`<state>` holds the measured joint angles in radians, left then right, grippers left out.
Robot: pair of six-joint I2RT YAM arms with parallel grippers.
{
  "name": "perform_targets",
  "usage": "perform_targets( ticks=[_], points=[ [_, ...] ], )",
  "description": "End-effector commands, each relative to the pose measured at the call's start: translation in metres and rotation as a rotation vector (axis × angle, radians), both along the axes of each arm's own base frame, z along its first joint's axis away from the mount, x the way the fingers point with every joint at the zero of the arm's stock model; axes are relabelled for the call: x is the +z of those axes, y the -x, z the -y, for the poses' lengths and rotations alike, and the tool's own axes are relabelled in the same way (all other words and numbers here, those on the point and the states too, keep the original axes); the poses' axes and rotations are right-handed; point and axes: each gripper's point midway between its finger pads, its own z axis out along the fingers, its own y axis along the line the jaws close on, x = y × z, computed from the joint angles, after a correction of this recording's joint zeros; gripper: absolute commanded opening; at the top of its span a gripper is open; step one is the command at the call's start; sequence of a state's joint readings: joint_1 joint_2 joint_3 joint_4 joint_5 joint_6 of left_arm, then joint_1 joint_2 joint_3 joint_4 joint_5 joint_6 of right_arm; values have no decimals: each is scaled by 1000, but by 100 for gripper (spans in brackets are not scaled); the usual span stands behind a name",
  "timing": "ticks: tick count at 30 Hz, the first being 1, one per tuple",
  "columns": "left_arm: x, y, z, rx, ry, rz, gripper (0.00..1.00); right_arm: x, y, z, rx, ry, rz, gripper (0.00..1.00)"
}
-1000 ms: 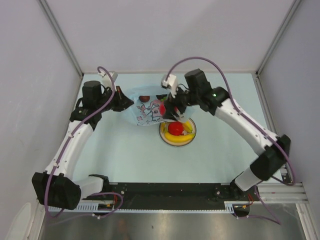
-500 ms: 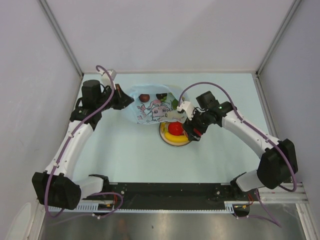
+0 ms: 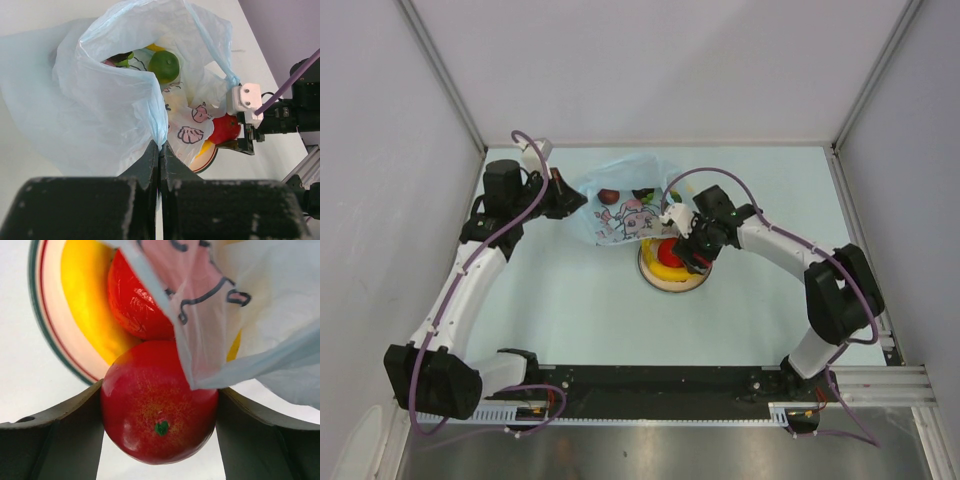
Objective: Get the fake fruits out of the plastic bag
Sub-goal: Place the fake fruit on the plate.
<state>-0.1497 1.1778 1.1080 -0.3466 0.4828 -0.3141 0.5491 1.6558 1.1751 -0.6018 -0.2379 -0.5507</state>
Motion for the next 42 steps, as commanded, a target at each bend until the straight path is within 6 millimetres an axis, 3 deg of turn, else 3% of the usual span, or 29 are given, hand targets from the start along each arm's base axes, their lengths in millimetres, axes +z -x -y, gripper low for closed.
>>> perform_targets(
  ticks=[1,9,18,28,34,42],
  points=[
    [13,-2,-3,7,3,46,0,-3,-22,-2,-29,13,76,40],
    [6,-4,0,-4,11,22,0,-14,-18,-7,-27,7,37,44],
    [5,0,-1,-9,10,21,0,-15,-2,3,-7,23,-29,43],
    [6,2,2,-19,33,18,1,-6,42,-6,80,8,-89,43],
    [16,-3,6,-33,53,35,0,5,8,-6,22,-10,34,41],
    [18,-3,6,-36,56,35,0,9,-17,3,-29,-13,69,41]
  ],
)
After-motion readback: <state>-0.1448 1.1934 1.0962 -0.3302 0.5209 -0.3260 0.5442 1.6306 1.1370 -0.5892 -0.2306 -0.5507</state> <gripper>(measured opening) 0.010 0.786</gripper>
